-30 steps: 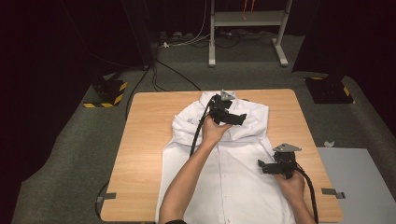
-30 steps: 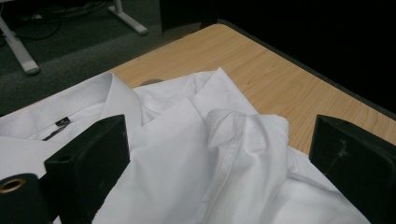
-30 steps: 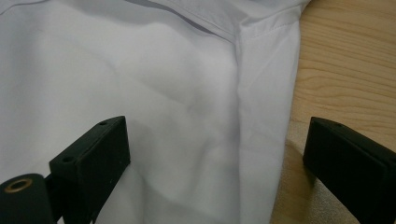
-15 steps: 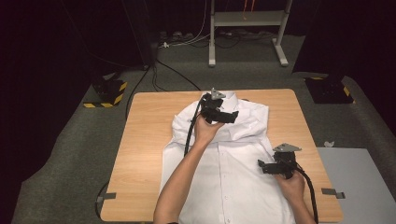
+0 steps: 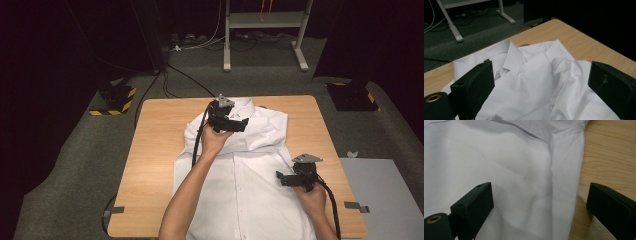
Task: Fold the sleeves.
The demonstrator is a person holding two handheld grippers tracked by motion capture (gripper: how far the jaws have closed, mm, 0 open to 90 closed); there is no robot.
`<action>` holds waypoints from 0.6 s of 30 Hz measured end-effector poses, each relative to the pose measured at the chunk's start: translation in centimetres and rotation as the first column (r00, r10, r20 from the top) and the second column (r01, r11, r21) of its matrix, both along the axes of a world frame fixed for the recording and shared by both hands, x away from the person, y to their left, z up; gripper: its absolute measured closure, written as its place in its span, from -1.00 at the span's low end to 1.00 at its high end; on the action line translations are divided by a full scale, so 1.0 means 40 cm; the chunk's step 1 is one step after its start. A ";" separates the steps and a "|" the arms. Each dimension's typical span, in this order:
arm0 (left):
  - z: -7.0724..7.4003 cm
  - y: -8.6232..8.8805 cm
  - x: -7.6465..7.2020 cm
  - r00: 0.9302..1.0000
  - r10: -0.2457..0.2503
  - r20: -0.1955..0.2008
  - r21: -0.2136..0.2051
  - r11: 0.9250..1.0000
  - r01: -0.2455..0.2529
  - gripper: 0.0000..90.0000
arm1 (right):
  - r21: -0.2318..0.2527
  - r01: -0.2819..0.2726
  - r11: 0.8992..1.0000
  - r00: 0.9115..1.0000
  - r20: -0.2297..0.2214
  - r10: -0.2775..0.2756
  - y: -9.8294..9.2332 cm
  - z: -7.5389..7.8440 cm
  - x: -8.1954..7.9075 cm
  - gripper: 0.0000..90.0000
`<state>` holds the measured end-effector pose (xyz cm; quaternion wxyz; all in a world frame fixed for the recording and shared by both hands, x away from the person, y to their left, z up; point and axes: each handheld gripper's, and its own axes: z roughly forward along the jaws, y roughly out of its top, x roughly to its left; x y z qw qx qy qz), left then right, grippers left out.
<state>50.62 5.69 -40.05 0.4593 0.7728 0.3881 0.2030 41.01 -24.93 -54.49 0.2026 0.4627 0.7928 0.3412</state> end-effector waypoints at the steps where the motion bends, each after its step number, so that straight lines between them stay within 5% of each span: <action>1: 0.000 0.000 0.000 1.000 0.000 0.000 0.000 1.000 0.000 -0.85 | 0.000 0.000 1.000 1.000 0.000 0.000 0.000 0.000 0.000 -0.85; 18: 0.019 0.074 -0.029 0.998 0.058 0.012 -0.009 0.998 -0.058 -0.84 | -0.001 0.001 1.000 1.000 0.000 -0.001 0.000 0.000 0.000 -0.85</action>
